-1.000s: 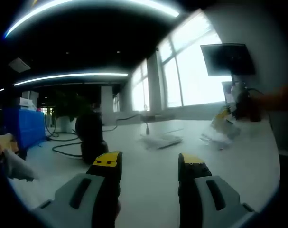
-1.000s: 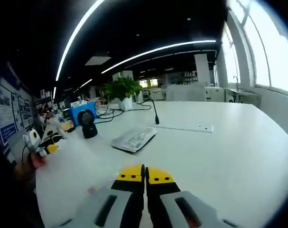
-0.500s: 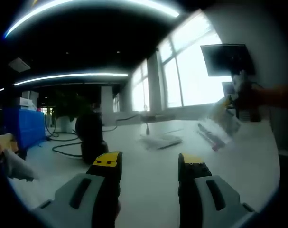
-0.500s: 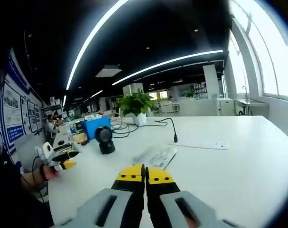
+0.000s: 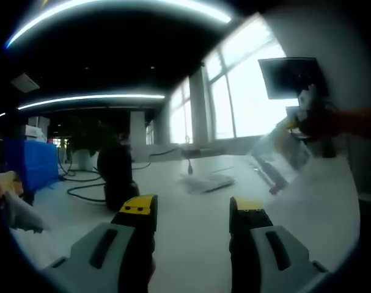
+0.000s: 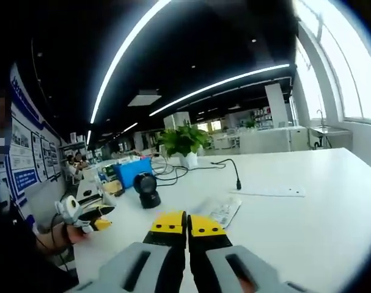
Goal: Clip sheet goods on table flip sheet goods clip sheet goods scan sheet goods put sheet goods back to table
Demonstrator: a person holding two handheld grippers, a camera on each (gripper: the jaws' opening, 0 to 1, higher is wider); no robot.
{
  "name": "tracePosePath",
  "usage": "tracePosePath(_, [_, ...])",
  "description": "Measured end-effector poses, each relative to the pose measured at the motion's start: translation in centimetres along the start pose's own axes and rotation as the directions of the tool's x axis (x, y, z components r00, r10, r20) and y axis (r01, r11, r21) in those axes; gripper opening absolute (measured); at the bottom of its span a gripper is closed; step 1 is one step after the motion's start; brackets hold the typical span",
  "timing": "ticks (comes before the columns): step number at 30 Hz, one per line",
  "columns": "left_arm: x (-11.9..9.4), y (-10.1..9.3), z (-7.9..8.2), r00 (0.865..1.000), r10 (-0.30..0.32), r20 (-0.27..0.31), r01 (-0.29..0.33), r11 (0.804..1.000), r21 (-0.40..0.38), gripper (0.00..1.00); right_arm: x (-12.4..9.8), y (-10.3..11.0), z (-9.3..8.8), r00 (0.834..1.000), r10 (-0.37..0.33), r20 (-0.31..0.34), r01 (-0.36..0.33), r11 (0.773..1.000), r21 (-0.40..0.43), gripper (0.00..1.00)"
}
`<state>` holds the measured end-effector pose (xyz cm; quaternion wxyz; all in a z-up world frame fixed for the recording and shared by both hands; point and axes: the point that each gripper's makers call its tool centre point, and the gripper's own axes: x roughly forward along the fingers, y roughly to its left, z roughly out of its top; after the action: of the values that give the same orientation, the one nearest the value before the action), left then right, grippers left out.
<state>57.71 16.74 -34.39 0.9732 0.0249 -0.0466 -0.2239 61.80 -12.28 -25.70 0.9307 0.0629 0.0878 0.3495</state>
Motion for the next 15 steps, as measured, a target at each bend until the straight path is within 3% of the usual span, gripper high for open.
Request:
tracePosePath(6, [-0.1,0.0,0.0,1.000,0.001,0.001,-0.001,1.000,0.001,0.39,0.3,1.2,1.4,0.999,0.019,0.037,-0.019,1.000,0.014,0.00])
tracePosePath(11, [-0.1,0.0,0.0,1.000,0.000,0.000,0.000,1.000,0.002,0.39,0.6,2.2,2.3,0.997,0.031,0.068,-0.028,0.999,-0.045,0.00])
tracePosePath(15, [-0.1,0.0,0.0,1.000,0.000,0.001,0.000,1.000,0.001,0.39,1.0,2.5,2.8,0.996,0.029,0.085,-0.025,0.999,-0.046,0.00])
